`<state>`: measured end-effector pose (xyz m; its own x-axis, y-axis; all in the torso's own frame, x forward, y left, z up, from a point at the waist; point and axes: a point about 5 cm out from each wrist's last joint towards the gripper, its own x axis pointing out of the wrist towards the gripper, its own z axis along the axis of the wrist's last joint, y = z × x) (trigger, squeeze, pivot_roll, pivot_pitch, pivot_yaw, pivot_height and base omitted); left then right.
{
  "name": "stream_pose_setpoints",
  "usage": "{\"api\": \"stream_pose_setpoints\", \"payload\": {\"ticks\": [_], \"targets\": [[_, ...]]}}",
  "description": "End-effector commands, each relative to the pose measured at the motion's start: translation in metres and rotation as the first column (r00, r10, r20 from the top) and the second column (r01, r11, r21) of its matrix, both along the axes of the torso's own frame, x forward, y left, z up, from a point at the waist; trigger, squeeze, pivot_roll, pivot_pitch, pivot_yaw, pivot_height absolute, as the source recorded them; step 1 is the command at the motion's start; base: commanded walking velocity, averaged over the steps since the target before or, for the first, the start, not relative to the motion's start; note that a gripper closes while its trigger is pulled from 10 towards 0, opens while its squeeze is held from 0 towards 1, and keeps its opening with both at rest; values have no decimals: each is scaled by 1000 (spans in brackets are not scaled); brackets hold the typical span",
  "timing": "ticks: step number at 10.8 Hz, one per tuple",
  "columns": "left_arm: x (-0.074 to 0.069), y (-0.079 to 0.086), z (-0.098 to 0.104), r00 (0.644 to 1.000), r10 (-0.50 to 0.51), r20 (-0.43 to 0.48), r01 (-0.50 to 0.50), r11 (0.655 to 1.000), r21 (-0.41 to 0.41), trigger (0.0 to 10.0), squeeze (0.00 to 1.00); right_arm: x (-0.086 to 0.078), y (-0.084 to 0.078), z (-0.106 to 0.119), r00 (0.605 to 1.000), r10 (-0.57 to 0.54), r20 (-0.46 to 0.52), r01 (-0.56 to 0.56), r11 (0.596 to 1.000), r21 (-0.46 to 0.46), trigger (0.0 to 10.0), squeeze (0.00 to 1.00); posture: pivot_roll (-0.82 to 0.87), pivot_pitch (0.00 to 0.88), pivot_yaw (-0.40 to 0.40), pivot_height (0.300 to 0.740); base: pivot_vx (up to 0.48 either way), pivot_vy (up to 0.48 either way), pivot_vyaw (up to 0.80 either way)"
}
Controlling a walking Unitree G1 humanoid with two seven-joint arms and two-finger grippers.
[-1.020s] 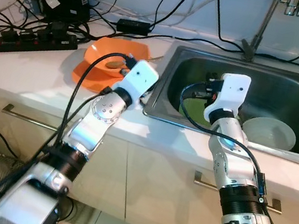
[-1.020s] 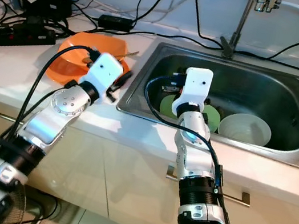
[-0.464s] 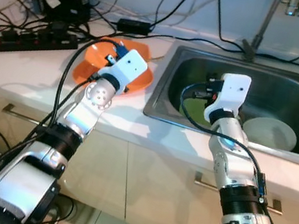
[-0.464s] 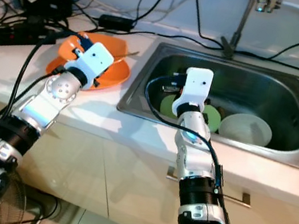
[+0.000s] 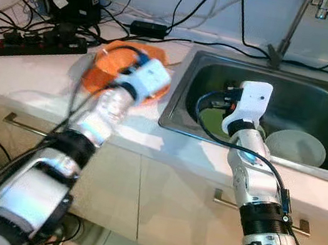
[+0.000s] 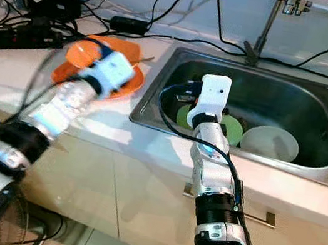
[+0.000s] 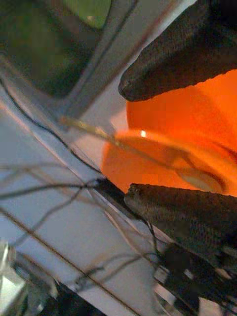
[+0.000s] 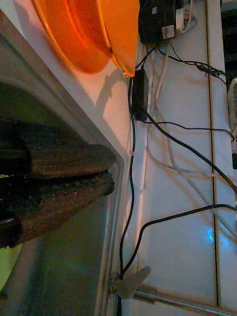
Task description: Kitchen organization
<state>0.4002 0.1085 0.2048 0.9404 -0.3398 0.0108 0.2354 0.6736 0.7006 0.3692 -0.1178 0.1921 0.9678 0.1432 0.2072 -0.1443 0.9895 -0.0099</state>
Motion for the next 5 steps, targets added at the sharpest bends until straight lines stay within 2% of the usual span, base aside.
{"api": "stream_pose_setpoints", "payload": {"ticks": [1,3,5], "targets": [[4,-9,10,999,-28,31,27,998,54,10000,0,-2,2,3,1000,4,12,-4,1000,5,10000,0,112,24,42,740,0,0,0],[9,-14,14,999,-13,51,7,992,123,10000,0,-7,2,0,1000,1,14,-2,1000,19,10000,0,100,45,56,740,0,0,0],[13,-16,23,995,14,98,-29,989,145,10000,0,-14,1,5,999,4,45,-6,999,43,10000,0,82,70,60,740,0,0,0]]}}
